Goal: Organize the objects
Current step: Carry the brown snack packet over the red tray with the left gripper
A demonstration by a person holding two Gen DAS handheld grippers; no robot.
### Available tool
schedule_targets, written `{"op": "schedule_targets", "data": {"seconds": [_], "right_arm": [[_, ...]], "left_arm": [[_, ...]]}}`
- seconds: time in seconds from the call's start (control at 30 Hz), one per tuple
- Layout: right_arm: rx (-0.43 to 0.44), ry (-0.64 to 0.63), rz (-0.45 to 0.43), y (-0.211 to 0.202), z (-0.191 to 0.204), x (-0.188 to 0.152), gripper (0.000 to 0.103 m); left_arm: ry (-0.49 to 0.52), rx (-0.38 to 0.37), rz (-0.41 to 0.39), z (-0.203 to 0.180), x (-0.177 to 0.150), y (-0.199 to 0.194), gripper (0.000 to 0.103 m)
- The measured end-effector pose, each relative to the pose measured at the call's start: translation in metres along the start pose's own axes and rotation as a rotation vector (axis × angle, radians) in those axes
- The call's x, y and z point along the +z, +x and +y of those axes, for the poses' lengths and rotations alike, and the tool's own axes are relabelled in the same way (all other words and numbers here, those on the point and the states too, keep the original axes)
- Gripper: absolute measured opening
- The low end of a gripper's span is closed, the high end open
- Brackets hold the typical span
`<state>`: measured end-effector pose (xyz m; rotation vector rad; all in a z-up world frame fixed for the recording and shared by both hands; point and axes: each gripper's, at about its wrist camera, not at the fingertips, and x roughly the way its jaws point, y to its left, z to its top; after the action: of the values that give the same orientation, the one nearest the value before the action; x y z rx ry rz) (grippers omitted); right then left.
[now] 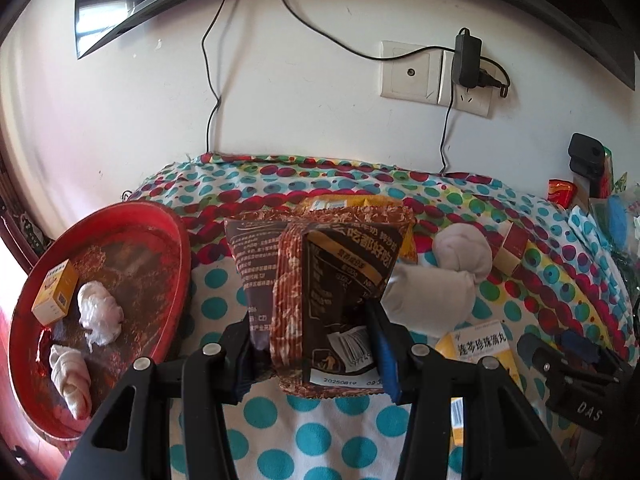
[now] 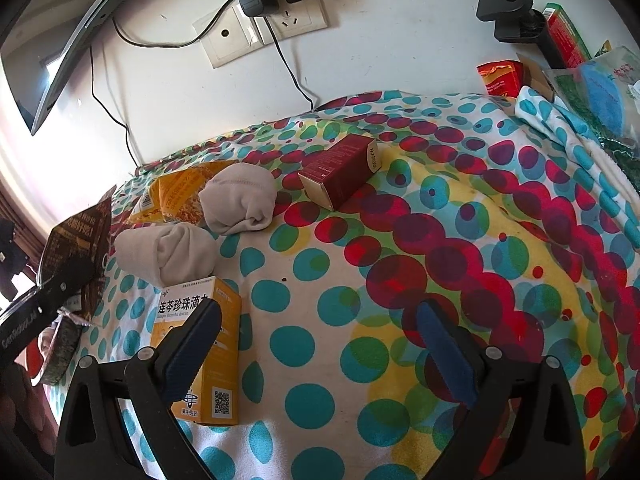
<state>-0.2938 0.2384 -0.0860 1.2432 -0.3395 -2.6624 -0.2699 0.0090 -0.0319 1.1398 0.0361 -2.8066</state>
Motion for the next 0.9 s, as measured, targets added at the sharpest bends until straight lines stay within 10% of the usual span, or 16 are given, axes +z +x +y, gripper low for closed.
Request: {"op": "schedule_targets", "data": {"seconds": [0.9], "right_arm": [[-0.010, -0.017, 0.009, 0.002, 0.004, -0.001, 0.101]], "left_arm": [[-0.117, 0.185, -0.005, 0.124, 0.015, -0.016, 0.050]]}}
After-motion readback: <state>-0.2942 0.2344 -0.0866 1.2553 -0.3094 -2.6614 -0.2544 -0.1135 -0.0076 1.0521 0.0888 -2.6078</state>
